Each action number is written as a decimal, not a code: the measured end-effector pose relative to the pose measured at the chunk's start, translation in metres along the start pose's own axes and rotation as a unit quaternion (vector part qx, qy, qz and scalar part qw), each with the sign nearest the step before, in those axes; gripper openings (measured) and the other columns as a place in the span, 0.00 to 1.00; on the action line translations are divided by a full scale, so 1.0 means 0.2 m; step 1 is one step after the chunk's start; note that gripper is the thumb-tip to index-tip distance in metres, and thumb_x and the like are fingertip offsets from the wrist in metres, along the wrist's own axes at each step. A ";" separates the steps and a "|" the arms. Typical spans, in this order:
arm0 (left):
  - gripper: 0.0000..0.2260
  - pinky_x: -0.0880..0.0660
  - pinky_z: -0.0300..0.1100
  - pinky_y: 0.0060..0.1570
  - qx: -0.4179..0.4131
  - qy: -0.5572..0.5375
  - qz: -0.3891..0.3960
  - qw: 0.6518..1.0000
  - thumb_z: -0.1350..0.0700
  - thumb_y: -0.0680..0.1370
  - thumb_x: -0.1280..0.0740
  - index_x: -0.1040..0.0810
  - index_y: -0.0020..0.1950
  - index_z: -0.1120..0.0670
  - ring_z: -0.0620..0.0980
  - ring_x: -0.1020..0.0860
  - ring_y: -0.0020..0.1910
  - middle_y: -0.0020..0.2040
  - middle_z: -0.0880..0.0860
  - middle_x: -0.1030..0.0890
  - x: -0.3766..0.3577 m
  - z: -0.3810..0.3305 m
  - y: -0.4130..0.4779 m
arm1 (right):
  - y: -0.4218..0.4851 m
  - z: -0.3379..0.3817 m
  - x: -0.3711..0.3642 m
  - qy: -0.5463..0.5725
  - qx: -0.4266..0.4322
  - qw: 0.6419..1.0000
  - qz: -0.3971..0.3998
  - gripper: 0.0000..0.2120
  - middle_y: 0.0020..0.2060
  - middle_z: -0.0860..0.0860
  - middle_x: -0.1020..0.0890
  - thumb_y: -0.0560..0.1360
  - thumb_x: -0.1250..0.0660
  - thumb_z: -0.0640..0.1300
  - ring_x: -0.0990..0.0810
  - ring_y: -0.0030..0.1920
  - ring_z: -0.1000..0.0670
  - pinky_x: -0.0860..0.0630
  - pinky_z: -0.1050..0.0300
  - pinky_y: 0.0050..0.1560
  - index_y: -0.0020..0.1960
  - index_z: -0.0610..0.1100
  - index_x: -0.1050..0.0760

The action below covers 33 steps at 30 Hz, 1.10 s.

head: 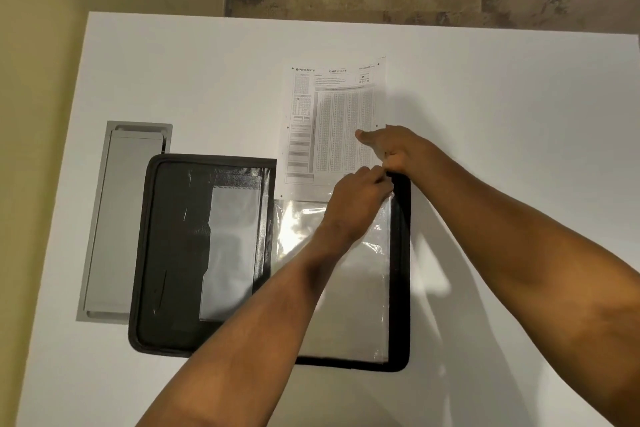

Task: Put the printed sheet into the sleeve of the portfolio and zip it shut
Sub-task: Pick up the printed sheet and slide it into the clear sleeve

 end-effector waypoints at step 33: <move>0.07 0.27 0.43 0.45 0.048 -0.163 0.034 0.985 0.56 0.80 0.30 0.11 0.50 0.54 0.50 0.17 0.44 0.47 0.52 0.12 0.05 0.12 0.14 | -0.20 -0.03 0.21 -0.063 0.107 0.985 0.118 0.08 0.45 0.53 0.10 0.74 0.23 0.36 0.11 0.46 0.51 0.15 0.60 0.45 0.52 0.44 0.16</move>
Point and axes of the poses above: each hand's wrist, its own y-axis towards the middle knuckle, its own x-axis out of the back of the hand, z = x × y, the point moved 3 cm from there along y, towards the middle knuckle
